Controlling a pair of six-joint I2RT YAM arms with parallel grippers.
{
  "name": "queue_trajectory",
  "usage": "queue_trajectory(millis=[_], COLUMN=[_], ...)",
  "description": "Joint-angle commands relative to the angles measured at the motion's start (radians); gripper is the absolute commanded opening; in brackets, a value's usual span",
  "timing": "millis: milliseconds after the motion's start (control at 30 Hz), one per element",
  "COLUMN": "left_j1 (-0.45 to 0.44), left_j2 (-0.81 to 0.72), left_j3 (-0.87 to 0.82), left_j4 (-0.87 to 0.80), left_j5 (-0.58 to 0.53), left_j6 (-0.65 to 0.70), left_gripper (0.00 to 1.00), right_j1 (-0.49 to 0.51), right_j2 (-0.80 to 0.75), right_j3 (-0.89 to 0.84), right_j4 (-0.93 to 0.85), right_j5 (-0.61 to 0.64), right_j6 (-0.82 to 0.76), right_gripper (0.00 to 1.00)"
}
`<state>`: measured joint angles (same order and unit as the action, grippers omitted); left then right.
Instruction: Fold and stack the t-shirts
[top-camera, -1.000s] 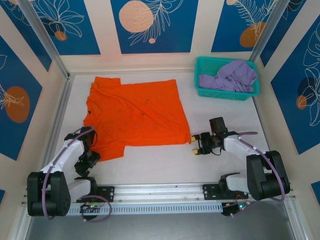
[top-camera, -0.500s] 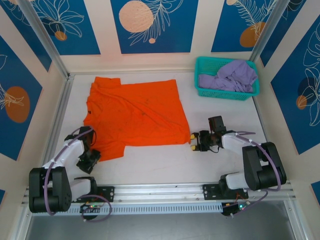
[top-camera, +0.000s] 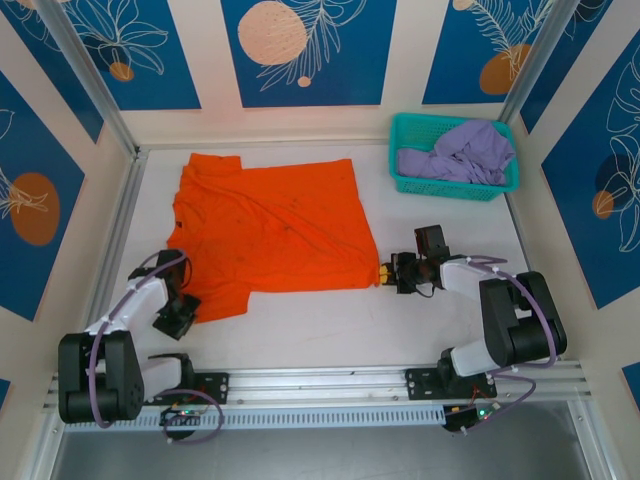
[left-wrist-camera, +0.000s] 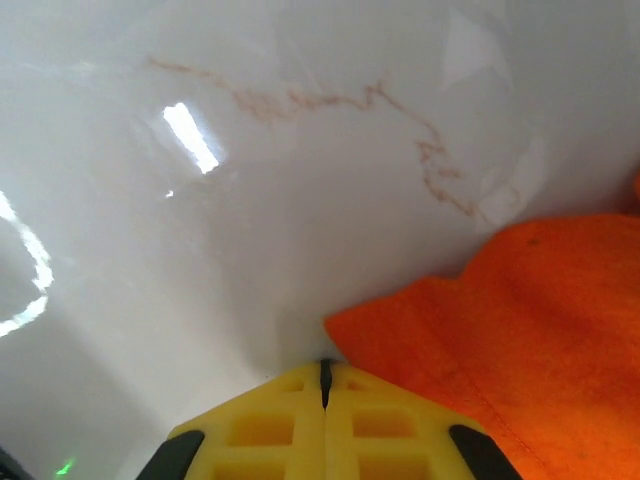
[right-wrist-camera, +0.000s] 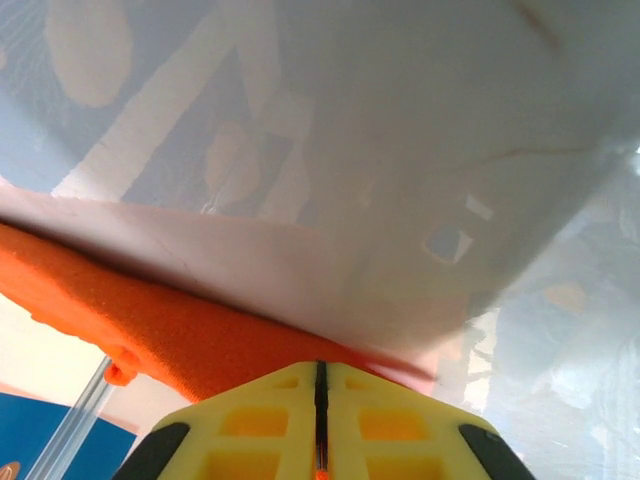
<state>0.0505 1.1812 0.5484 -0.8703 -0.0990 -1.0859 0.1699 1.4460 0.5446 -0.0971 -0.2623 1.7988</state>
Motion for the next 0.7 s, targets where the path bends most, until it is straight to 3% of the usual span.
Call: queue_trajectory(millis=[0,67,200,367,400,533,667], left_j1=[0.012,0.012,0.011,0.010,0.010,0.009,0.009], left_j2=[0.000,-0.003,-0.013,-0.018,-0.020,-0.022,-0.015], left_j3=[0.050,0.063,0.065,0.069,0.071,0.079,0.071], left_j4=[-0.077,-0.091,-0.093,-0.090,-0.091,-0.082,-0.034], left_j5=[-0.080,-0.088,-0.077,-0.056,-0.054,-0.052,-0.020], left_j6=[0.025,0.032,0.031,0.033,0.034,0.045,0.064], left_gripper=[0.00,0.00,0.00,0.00,0.03,0.38,0.45], right_j1=[-0.003,-0.004,-0.004,-0.002,0.001,0.021,0.032], right_j2=[0.018,0.003,-0.050,-0.060,-0.051,-0.038,-0.042], right_j3=[0.006,0.013,0.015,-0.013,-0.017,-0.032,-0.035], right_j4=[-0.092,-0.145,-0.238,-0.206,-0.187,-0.120,-0.088], right_j5=[0.000,0.004,0.025,-0.008,-0.019,-0.037,-0.026], right_j6=[-0.011,-0.034,-0.072,-0.065,-0.058,-0.006,0.042], right_gripper=[0.10,0.13,0.35,0.43,0.44,0.48,0.50])
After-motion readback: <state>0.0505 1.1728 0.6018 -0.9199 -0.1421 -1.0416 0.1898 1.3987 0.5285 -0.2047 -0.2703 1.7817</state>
